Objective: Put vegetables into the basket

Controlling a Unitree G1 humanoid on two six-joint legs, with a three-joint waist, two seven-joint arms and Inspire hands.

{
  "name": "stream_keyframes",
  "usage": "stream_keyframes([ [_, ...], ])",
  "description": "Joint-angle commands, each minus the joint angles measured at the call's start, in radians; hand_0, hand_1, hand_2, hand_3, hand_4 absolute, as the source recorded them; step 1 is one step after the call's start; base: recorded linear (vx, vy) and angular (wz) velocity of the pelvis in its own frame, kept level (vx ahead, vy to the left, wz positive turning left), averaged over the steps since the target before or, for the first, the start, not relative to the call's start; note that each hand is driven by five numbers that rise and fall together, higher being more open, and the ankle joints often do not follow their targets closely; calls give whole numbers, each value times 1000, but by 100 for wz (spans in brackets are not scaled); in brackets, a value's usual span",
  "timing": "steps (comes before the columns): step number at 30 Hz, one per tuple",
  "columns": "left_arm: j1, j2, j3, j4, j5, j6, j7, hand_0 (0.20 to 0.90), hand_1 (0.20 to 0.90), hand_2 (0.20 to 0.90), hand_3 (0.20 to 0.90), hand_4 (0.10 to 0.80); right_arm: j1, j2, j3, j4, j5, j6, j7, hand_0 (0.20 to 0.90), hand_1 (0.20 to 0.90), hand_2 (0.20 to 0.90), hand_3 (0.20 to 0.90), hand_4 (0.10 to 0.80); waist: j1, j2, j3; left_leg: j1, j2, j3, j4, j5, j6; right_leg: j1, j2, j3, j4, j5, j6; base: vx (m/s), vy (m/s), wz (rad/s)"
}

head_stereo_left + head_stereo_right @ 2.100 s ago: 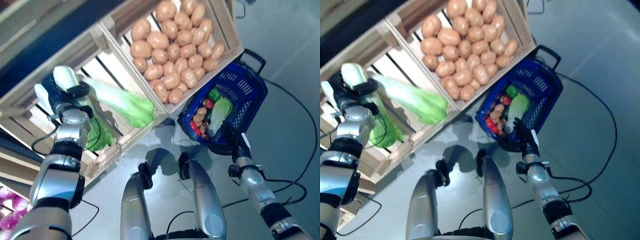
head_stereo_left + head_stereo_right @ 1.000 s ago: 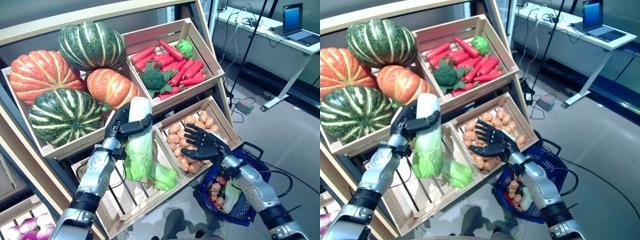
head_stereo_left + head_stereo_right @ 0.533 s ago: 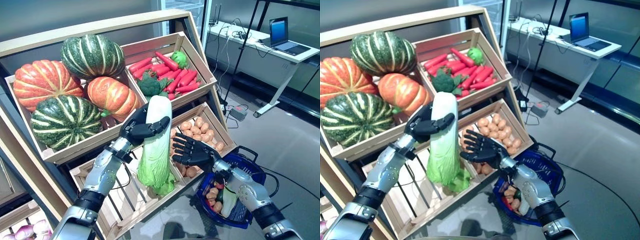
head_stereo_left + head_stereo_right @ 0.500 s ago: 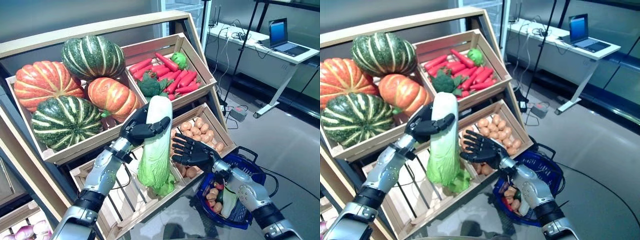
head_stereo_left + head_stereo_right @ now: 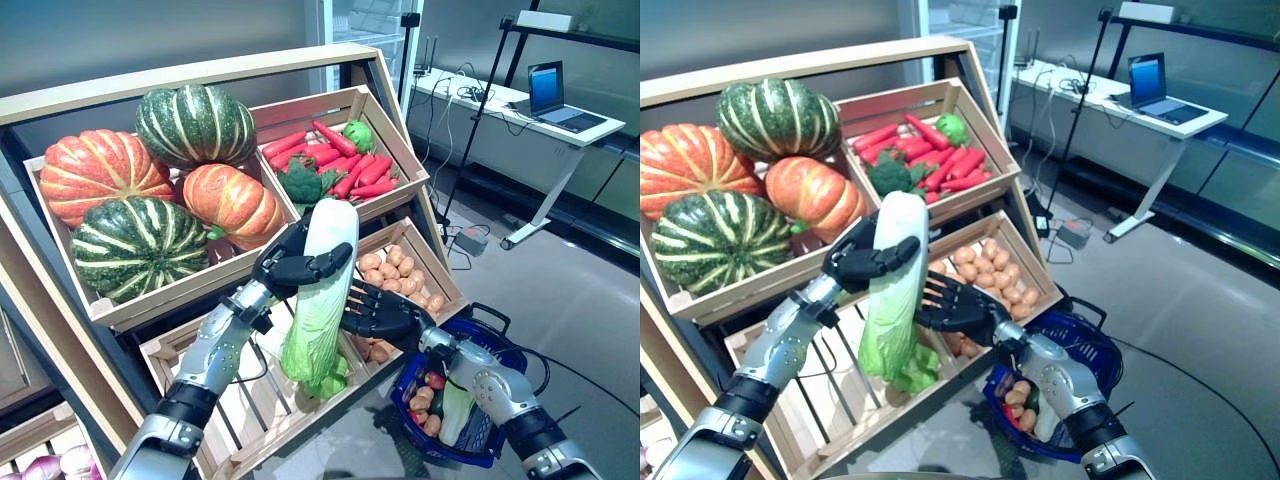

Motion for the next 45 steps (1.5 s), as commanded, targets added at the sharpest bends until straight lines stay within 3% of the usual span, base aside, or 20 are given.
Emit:
stream_keyframes([
  [1,-176,-92,-56,-104,-111,-79,-88,300,300,300,300,400,-94,114,50,-21,66,-20,46,900,900,900,900,800,0,-13,-48,1,-46,25,2,-119,16,32,7,-2,2,-90,-23,0,0,0],
  [6,-182,-113,-69,-149,-105,-82,-94,300,300,300,300,400,-93,123,74,11,39,-10,-8,900,900,900,900,800,-1,-16,-49,1,-47,26,2,-122,17,30,7,2,2,-88,-23,0,0,0],
  [10,-189,-117,-84,-169,-119,-67,-111,300,300,300,300,400,-95,141,85,23,104,1,19,900,900,900,900,800,0,-15,-48,0,-47,27,2,-122,18,29,6,4,2,-87,-22,0,0,0],
  [15,-192,-144,-94,-159,-189,11,-160,300,300,300,300,400,-113,183,87,2,226,-11,200,900,900,900,900,800,4,-14,-49,1,-47,26,2,-123,19,31,6,3,2,-87,-22,0,0,0],
  [21,-180,-213,-63,-95,-317,105,-230,300,300,300,300,400,-156,190,54,-20,275,1,333,900,900,900,900,800,7,-18,-60,2,-47,21,2,-128,19,32,7,3,2,-91,-23,0,0,0],
  [30,-139,-291,-45,-37,-385,150,-295,300,300,300,300,400,-151,239,25,-51,439,132,516,900,900,900,900,800,9,-23,-65,5,-47,19,2,-134,18,36,8,4,2,-99,-24,0,0,0],
  [35,-119,-299,-19,19,-355,178,-325,300,300,300,300,400,-143,260,9,-78,500,170,551,900,900,900,900,800,13,-22,-66,7,-47,18,2,-137,19,38,8,6,2,-101,-25,0,0,0],
  [45,-104,-277,1,88,-279,203,-367,300,300,300,300,400,-112,225,12,-68,446,237,553,900,900,900,900,800,5,-23,-71,1,-47,25,2,-135,21,27,7,17,2,-98,-22,0,0,0],
])
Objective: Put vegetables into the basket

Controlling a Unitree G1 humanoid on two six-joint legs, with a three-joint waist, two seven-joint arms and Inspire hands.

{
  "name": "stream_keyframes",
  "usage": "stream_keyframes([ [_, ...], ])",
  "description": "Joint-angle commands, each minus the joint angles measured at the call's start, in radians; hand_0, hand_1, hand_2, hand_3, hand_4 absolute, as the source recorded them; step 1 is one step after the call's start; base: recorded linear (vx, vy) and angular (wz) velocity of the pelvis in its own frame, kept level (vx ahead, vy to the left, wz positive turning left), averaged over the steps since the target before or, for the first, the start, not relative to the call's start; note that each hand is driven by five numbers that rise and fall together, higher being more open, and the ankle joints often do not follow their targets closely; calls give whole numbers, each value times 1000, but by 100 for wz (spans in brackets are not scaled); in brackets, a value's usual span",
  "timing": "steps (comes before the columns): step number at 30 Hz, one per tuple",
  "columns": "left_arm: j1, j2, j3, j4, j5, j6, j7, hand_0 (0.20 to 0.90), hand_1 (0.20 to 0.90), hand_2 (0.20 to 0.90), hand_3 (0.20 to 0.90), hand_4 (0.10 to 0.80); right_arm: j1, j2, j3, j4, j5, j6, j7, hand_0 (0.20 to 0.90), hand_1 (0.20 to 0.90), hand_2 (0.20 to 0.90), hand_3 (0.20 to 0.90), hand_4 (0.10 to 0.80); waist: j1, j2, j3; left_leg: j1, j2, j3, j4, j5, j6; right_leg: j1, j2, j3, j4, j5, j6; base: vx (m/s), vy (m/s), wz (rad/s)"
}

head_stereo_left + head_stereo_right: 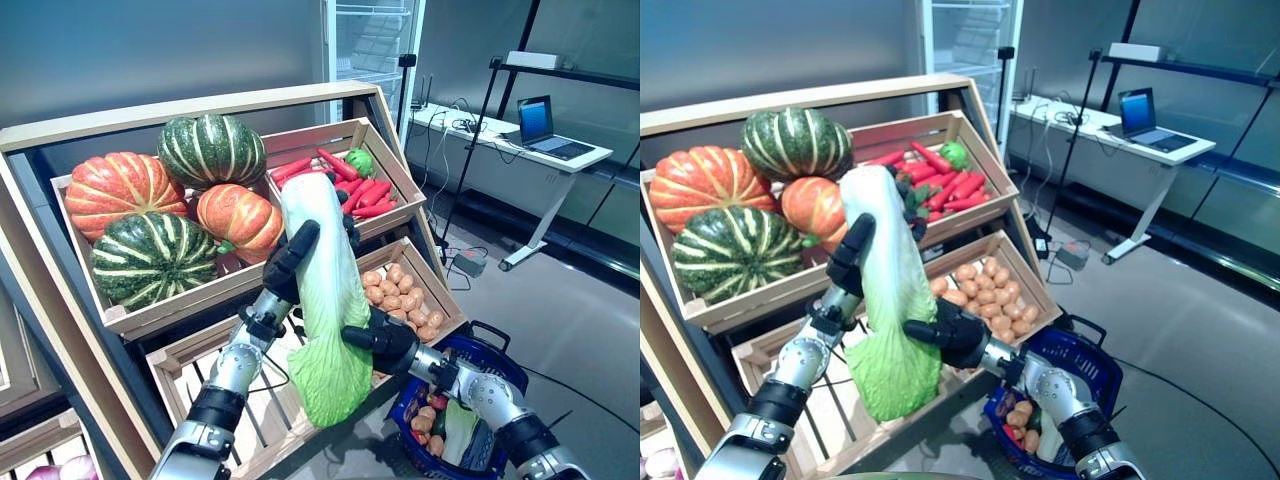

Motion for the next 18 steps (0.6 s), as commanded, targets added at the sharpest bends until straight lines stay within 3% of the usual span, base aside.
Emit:
stream_keyframes([
  [1,-121,-85,-84,50,92,11,-47,300,300,300,300,400,-147,191,11,-105,106,12,128,900,900,900,900,800,-1,-28,13,12,-45,23,2,-137,18,39,9,16,2,-101,-24,1,10,-3],
  [6,-128,-96,-103,59,108,27,-31,300,300,300,300,400,-162,206,22,-108,191,4,76,900,900,900,900,800,0,-29,18,13,-45,23,2,-135,20,39,9,19,2,-98,-24,0,2,-1],
  [7,-128,-99,-103,65,109,29,-31,300,300,300,300,400,-164,210,21,-110,220,-4,48,554,554,554,554,569,0,-29,19,13,-45,22,2,-134,21,39,10,19,2,-97,-24,0,0,0],
  [8,-127,-103,-101,71,112,28,-31,300,300,300,300,400,-168,216,18,-112,234,-12,18,300,300,300,300,400,0,-29,19,12,-46,22,2,-134,21,38,10,20,2,-97,-24,0,0,0],
  [18,-123,-91,-80,85,110,16,-34,300,300,300,300,400,-165,210,17,-112,233,-26,-4,300,300,300,300,400,-2,-33,20,8,-44,29,2,-129,20,32,11,23,2,-95,-24,2,0,-3],
])
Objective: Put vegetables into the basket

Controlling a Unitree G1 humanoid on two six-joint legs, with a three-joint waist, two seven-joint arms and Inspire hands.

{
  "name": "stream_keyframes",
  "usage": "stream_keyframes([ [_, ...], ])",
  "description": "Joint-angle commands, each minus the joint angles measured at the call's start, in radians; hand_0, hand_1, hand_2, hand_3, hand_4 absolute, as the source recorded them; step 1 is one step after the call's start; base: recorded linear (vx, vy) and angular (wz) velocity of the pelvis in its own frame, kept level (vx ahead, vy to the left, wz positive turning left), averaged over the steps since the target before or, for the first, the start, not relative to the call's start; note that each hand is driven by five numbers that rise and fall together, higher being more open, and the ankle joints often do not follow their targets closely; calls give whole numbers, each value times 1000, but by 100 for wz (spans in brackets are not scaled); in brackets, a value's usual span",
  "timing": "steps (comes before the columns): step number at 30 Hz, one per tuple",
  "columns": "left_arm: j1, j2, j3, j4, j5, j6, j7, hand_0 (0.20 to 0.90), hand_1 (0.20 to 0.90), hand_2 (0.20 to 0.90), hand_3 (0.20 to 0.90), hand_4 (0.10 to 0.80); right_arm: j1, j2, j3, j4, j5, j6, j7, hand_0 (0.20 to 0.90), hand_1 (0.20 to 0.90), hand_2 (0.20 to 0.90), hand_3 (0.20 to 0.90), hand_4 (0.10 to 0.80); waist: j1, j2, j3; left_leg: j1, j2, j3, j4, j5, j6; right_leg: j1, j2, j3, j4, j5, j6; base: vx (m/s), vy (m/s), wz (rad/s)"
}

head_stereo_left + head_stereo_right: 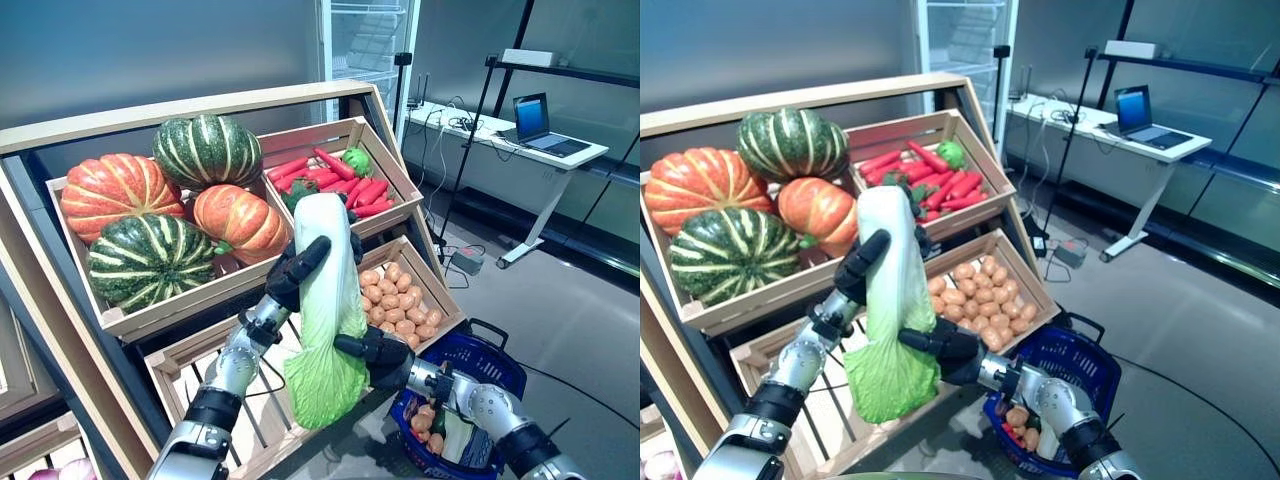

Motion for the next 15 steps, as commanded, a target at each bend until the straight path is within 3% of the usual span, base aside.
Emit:
stream_keyframes([
  [1,-125,-97,-96,41,17,-11,-27,300,300,300,300,400,-199,218,-27,-112,235,-52,73,300,300,300,300,400,-3,-35,22,11,-45,10,2,-128,20,43,9,5,2,-100,-24,1,-5,-3],
  [6,-129,-95,-82,55,32,-8,-21,300,300,300,300,400,-198,218,-38,-96,231,-61,63,300,300,300,300,400,-3,-35,22,9,-45,10,2,-127,19,41,9,3,2,-99,-23,0,0,0],
  [7,-128,-94,-78,58,37,-7,-18,735,735,735,735,690,-196,217,-39,-94,230,-62,61,300,300,300,300,400,-3,-35,22,8,-45,10,2,-127,19,40,9,3,2,-99,-23,0,0,0],
  [8,-126,-93,-74,61,43,-3,-13,735,735,735,735,690,-191,215,-41,-94,228,-64,57,300,300,300,300,400,-3,-35,22,8,-45,10,2,-127,20,40,9,3,2,-99,-23,0,0,0],
  [9,-124,-91,-70,63,48,2,-11,900,900,900,900,800,-189,213,-43,-92,227,-67,52,300,300,300,300,400,-3,-35,22,8,-45,11,2,-126,19,40,9,3,2,-99,-23,0,0,0],
  [15,-104,-60,-38,92,78,9,28,900,900,900,900,800,-161,193,-72,-73,221,-65,43,300,300,300,300,400,-5,-33,23,8,-44,15,2,-125,20,38,9,4,2,-98,-21,0,0,0],
])
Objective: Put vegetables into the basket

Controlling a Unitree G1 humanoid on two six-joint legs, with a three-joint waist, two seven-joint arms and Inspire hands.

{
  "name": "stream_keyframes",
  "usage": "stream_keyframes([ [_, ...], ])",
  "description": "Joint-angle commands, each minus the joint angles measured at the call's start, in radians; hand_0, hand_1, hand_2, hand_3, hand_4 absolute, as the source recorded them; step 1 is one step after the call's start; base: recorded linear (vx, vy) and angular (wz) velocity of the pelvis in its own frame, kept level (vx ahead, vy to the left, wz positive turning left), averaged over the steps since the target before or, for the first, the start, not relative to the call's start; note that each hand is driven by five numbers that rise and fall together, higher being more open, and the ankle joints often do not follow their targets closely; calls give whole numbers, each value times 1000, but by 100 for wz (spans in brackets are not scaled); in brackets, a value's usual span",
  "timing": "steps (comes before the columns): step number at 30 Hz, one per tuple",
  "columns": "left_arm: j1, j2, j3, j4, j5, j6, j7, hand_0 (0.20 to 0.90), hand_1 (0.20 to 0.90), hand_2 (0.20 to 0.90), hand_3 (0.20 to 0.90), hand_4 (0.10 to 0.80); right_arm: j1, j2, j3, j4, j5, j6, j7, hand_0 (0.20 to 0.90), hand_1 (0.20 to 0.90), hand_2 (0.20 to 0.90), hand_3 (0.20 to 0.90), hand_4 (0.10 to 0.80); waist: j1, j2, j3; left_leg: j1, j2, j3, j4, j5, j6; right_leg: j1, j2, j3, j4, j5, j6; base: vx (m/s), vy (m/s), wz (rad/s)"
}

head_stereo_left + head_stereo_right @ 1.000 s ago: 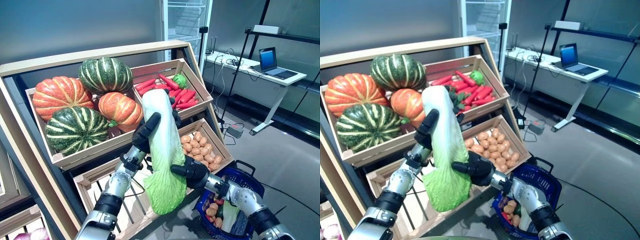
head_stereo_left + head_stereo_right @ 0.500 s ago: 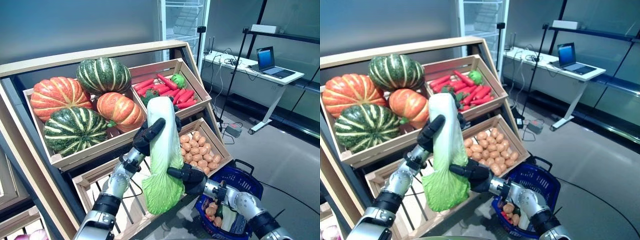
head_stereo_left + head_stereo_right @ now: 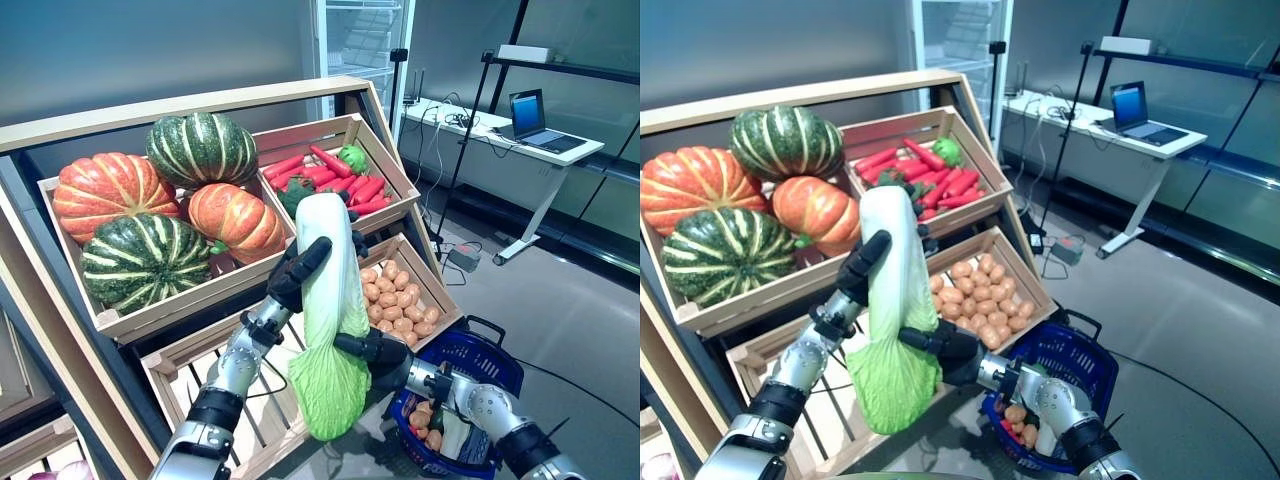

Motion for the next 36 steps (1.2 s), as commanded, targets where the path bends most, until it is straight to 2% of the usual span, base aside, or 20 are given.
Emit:
stream_keyframes([
  [1,-103,-44,-50,75,68,-2,10,900,900,900,900,800,-161,190,-75,-72,218,-65,48,300,300,300,300,400,-3,-33,23,17,-44,11,2,-125,19,50,8,-1,3,-99,-21,0,0,0],
  [15,0,58,105,212,98,-11,107,900,900,900,900,800,-20,126,-227,-8,185,-105,26,300,300,300,300,400,-12,-31,29,8,-37,22,2,-117,16,38,6,-6,3,-95,-16,0,0,0],
  [27,100,160,233,258,99,-166,230,900,900,900,900,800,79,16,-403,119,180,-192,-24,300,300,300,300,400,-21,-29,54,-5,-31,34,2,-111,13,22,5,-7,3,-89,-13,2,-7,-3],
  [31,111,177,252,256,135,-213,280,900,900,900,900,800,87,11,-464,175,188,-248,-97,300,300,300,300,400,-23,-24,63,-9,-30,40,2,-110,12,16,3,-8,3,-87,-11,0,0,0],
  [36,135,198,245,258,284,-302,378,900,900,900,900,800,89,1,-507,237,122,-339,-231,300,300,300,300,400,-21,-17,75,-12,-31,45,2,-107,11,10,4,-6,3,-85,-11,28,-8,-4],
])
